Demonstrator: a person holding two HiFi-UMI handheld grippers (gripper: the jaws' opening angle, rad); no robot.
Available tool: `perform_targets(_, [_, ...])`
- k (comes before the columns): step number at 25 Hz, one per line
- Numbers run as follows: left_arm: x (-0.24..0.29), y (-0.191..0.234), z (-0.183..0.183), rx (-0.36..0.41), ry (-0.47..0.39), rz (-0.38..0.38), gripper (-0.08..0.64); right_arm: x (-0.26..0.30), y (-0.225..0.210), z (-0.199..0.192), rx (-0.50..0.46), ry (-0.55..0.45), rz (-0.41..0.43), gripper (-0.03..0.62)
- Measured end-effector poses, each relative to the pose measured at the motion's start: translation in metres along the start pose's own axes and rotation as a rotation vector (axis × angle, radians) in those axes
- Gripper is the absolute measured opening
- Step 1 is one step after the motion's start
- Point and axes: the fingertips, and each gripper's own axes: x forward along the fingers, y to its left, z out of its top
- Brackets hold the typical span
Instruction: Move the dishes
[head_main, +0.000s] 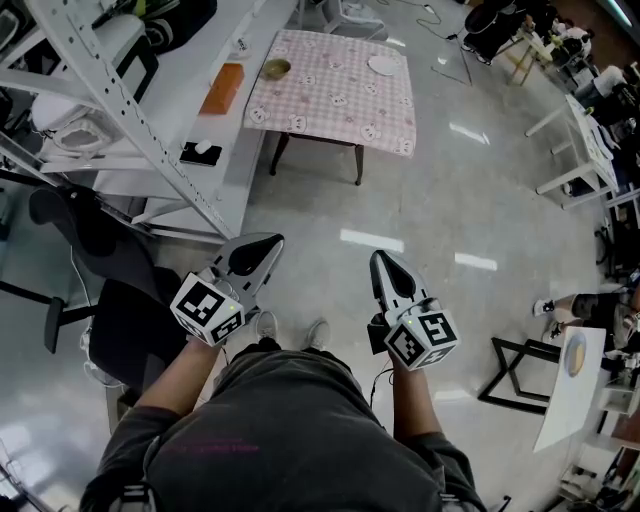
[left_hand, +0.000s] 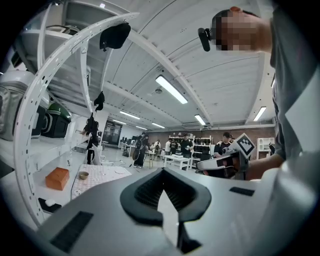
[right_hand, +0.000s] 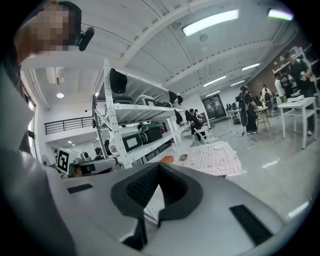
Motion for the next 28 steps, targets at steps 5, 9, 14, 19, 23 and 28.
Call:
perform_targets(5, [0.002,-0.005,-0.004,-0.001,0.007,0.003,0.002,-0.003,-0.004,-0.003,0.006,0.008,0.007,0.003])
perform_targets(9, [0.004,-0.007,-0.007,0.004,0.013,0.006,0.002,-0.003,-0.006,-0.004,0.007,0.009,0.011,0.003])
perform_targets(14, [0.007,-0.011,-0.006,0.007,0.01,0.014,0.002,-0.007,-0.01,-0.002,0.007,0.006,0.011,0.003])
perform_targets(19, [0.008,-0.013,-0.005,0.021,0.01,0.019,0.002,-0.008,-0.013,0.0,0.002,0.003,0.004,0.003])
perform_targets(23, [0.009,-0.012,-0.005,0.027,0.009,0.022,0.002,-0.007,-0.014,0.0,0.0,0.005,-0.002,0.003])
perform_targets(28, [0.008,-0.009,-0.004,0.038,0.01,0.032,0.002,-0.006,-0.015,0.003,-0.009,0.002,-0.008,0.003])
